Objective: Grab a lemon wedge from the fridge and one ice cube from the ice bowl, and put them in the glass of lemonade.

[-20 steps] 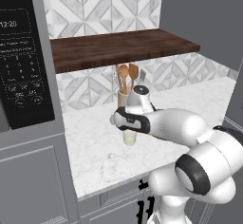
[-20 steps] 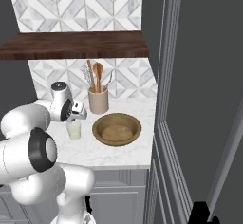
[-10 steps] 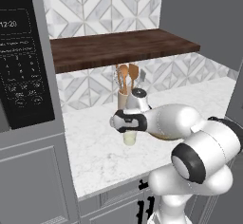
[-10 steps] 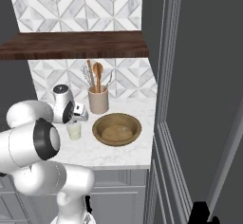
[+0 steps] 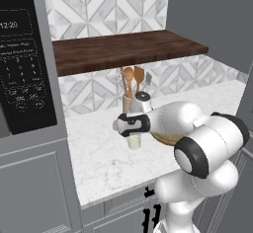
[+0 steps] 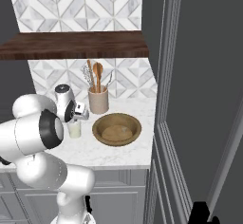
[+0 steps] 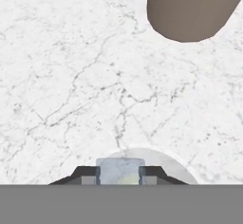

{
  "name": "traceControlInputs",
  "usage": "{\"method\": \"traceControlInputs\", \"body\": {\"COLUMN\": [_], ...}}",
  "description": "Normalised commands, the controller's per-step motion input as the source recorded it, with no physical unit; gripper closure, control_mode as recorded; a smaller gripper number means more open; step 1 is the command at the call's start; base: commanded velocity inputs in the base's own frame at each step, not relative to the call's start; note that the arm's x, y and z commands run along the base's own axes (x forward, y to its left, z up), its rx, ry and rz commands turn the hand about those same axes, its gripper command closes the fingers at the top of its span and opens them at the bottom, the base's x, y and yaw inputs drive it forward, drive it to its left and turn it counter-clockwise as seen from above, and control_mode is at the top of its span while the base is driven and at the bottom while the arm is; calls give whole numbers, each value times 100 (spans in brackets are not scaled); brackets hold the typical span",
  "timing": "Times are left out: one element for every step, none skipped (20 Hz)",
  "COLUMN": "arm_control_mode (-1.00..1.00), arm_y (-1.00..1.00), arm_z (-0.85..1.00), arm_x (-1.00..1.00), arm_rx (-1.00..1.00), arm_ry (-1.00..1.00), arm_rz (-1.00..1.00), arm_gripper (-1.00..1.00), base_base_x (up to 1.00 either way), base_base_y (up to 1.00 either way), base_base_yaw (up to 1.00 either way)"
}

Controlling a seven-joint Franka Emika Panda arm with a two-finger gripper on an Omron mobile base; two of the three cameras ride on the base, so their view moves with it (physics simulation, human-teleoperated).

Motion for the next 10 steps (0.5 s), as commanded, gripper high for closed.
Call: {"method": "traceControlInputs", "body": {"arm_control_mode": [-100,-100,-100,-100,-100,-100,-100,-100,-100,-100], "arm_y": [-8,-16,-21,-24,-24,-21,-16,-12,-9,0], "arm_z": [0,0,0,0,0,0,1,2,4,0], "arm_x": [0,0,0,-5,-15,-21,-19,-21,-22,-19], "arm_rx": [0,0,0,0,0,0,0,0,0,0], "arm_ry": [0,0,0,0,0,0,0,0,0,0], "arm_rz": [0,0,0,0,0,0,0,0,0,0], "arm_gripper": [100,100,100,100,100,100,100,100,100,100], "base_base_x": [0,0,0,0,0,0,0,0,0,0], "base_base_y": [0,0,0,0,0,0,0,0,0,0], "base_base_yaw": [0,0,0,0,0,0,0,0,0,0]}}
